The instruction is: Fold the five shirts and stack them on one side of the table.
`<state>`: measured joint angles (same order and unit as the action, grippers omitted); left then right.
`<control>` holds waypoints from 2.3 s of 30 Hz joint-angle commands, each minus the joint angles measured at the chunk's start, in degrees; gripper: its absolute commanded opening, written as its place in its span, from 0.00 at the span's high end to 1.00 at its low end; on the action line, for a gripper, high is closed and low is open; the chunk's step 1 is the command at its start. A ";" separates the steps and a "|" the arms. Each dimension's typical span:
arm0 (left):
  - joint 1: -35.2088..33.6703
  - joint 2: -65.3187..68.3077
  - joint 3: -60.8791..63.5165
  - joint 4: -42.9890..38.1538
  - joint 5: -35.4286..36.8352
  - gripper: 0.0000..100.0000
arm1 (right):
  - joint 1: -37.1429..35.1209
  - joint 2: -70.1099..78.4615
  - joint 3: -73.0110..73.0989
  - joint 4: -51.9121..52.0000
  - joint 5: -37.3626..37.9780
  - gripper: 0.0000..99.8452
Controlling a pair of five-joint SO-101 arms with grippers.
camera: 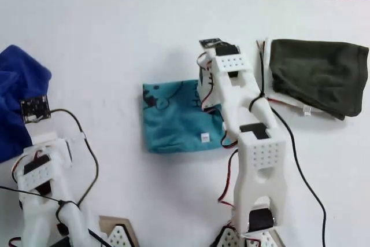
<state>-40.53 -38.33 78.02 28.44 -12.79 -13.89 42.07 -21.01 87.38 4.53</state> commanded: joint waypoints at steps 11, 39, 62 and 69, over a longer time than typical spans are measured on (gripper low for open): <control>1.23 -1.14 -0.22 -0.97 0.44 0.97 | -0.22 -2.77 -1.49 2.33 1.58 0.98; 1.23 -1.14 -0.22 -0.97 0.44 0.97 | 21.23 -34.42 -21.27 6.20 32.79 0.98; 1.23 -1.14 -0.22 -0.97 0.44 0.97 | 42.07 1.01 -52.31 -0.57 44.13 0.98; 1.23 -1.14 -0.22 -0.97 0.44 0.97 | 43.21 5.14 -53.27 -2.59 47.56 0.98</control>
<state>-40.53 -38.33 78.02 28.44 -12.79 28.57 47.25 -71.56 86.51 49.63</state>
